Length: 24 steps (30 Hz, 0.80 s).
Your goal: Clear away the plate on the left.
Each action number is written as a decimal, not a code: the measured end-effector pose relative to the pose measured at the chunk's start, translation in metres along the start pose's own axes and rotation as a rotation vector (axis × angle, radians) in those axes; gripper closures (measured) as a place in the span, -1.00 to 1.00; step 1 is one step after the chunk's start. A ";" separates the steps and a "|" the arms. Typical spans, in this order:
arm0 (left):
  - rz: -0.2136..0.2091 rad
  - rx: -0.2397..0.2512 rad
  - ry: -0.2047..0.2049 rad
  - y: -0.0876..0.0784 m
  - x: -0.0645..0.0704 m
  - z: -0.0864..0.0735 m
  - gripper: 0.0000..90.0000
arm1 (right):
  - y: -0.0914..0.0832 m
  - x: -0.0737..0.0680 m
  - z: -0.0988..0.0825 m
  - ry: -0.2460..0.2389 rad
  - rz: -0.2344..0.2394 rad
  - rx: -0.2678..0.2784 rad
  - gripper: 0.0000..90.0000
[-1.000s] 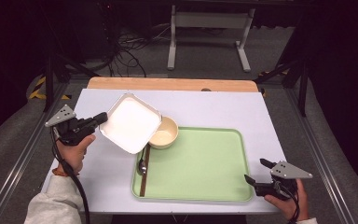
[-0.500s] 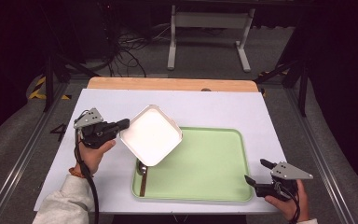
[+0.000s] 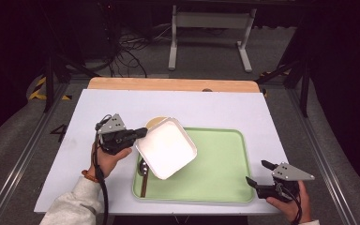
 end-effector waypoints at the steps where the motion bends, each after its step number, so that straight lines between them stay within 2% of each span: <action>1: -0.003 -0.010 0.006 0.003 0.002 -0.001 0.97 | 0.000 0.000 0.000 -0.001 0.000 0.000 -0.62; 6: -0.030 -0.055 0.045 0.018 0.018 -0.007 0.97 | 0.000 -0.003 0.001 -0.018 0.005 -0.003 -0.62; 12: -0.047 -0.097 0.081 0.031 0.031 -0.013 0.97 | 0.000 -0.003 0.000 -0.014 0.009 -0.004 -0.62; 24: -0.082 -0.122 0.125 0.040 0.051 -0.016 0.97 | 0.001 -0.003 0.000 -0.014 0.009 -0.006 -0.62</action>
Point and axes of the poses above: each handheld gripper's, and its own axes: y roughly forward along the jaws, z roughly out of its top, x roughly to its right, the point moved 9 cm from there along y, roughly forward along the jaws, and after that the axes turned 8 degrees about z, right-handed, at the moved point
